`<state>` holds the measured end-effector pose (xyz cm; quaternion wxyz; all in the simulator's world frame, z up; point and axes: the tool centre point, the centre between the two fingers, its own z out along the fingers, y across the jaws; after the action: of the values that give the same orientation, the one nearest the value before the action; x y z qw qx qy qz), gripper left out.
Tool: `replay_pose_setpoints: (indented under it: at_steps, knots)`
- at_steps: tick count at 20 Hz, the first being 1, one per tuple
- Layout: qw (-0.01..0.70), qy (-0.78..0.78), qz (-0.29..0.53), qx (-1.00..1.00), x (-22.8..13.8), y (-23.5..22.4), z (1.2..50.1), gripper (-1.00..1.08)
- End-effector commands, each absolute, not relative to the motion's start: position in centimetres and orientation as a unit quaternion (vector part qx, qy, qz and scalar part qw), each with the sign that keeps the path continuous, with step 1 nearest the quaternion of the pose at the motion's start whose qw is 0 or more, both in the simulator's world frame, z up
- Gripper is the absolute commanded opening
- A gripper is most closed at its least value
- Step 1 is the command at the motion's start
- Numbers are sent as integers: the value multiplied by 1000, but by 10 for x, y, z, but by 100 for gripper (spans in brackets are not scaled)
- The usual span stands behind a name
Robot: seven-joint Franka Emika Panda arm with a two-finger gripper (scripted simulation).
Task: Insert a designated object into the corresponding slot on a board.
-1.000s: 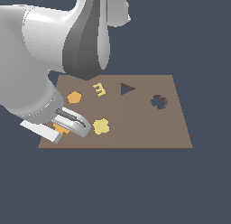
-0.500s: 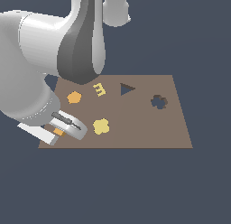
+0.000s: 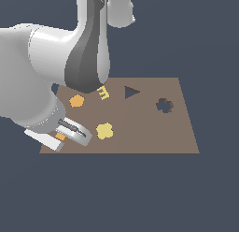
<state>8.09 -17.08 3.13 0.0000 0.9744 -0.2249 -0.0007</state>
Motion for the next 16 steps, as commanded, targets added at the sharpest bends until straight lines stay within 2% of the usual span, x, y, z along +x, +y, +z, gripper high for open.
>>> replay_pose_setpoints:
  at_steps: [1, 16]
  knots:
    - [0, -225, 0, 974, 81, -171, 30, -100]
    - [0, -227, 0, 974, 80, -169, 31, -100]
